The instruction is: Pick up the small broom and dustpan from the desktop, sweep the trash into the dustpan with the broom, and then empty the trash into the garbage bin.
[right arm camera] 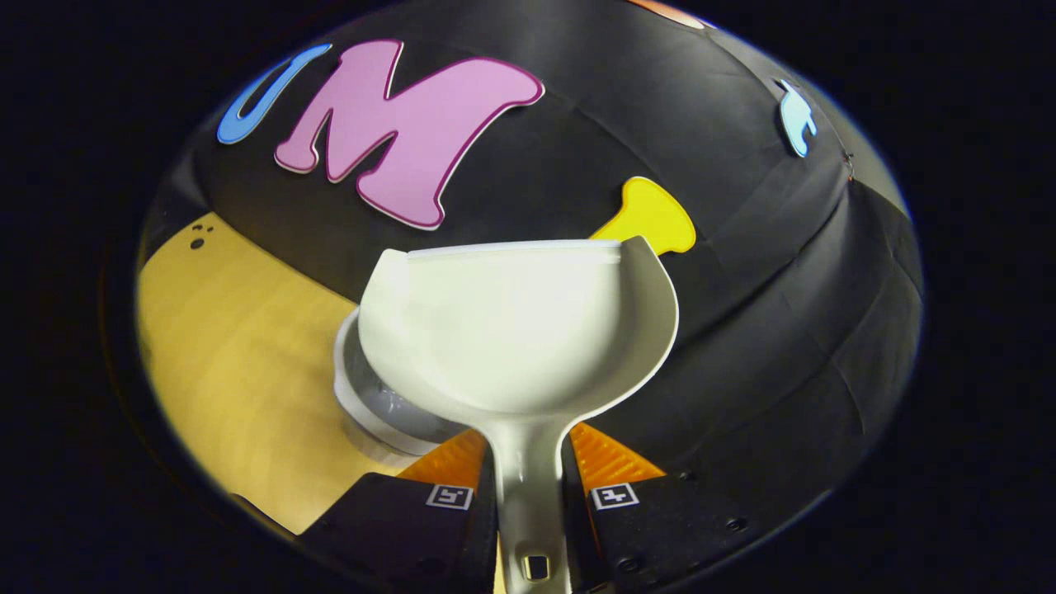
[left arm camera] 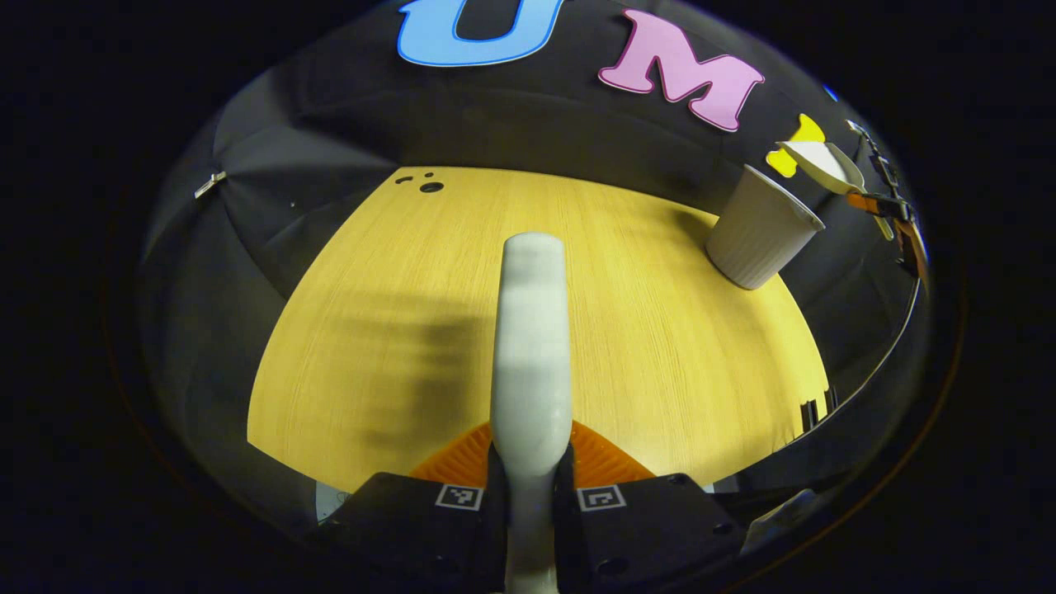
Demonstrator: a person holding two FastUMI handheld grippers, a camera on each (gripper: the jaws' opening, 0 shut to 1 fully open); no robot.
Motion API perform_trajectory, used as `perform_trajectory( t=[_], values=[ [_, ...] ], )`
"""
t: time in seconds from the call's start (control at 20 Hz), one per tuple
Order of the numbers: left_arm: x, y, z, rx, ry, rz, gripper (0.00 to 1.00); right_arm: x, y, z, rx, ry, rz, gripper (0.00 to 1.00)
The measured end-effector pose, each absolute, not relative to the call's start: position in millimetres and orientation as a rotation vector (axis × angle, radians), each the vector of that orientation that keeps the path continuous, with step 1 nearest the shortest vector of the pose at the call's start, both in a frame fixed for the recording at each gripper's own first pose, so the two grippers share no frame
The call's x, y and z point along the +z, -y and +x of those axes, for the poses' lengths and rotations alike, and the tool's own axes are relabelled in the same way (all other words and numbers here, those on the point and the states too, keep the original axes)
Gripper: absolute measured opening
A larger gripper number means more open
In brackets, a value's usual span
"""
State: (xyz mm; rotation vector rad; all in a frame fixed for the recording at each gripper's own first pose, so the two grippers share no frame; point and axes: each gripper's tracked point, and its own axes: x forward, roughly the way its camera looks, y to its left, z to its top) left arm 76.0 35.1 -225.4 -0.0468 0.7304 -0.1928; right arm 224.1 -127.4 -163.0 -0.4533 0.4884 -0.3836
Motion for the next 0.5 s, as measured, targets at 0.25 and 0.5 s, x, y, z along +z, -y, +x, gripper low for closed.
perform_trajectory(
  t=[0.25, 0.5],
  values=[
    [-235.2, -54.7, 71.4, -0.207, -0.744, 0.014, 0.27, -154.8, 107.1, 229.7, -0.237, -0.456, -0.297, 0.37],
    [-234.6, -57.7, 79.5, -0.215, -0.717, 0.034, 0.29, -165.2, 93.2, 227.4, -0.086, -0.475, -0.146, 0.37]
  ],
)
